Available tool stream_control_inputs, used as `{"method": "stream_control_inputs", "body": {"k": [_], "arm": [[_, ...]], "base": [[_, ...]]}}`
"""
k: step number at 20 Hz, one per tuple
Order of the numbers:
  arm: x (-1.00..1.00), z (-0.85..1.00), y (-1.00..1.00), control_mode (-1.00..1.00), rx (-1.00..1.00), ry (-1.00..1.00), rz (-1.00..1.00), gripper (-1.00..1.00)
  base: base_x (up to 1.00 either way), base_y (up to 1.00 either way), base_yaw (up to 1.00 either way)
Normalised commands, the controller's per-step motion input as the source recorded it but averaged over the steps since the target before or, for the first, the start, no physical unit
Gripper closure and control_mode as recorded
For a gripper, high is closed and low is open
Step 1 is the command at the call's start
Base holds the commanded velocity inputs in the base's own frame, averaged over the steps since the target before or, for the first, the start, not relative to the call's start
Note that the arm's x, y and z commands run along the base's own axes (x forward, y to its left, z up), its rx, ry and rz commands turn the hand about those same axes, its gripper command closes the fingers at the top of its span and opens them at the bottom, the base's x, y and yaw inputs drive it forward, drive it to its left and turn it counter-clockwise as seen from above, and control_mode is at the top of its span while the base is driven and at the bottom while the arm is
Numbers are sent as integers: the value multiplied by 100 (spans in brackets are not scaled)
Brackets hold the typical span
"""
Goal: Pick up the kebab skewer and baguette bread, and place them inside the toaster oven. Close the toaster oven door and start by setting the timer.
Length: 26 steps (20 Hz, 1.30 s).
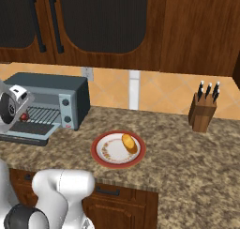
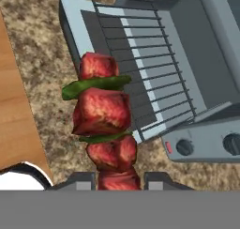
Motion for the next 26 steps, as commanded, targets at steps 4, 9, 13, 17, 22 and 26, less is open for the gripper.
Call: {"method": "stream_control_inputs", "body": {"k": [4,9,13,17,22,26], "arm": [[83,0,40,-100,-1,-15,0,100],[41,0,29,-100,0,-2,1,100],[30,-2,12,-100,0,0,2,100],[35,-19,0,-100,0,-1,1,100],[24,-21,2,-100,0,0,1,100],[31,-2,0,-100,0,0,1,100]], "base": [[0,0,0],[0,0,0],[0,0,0],[0,0,0],[0,0,0],[0,0,0]]}}
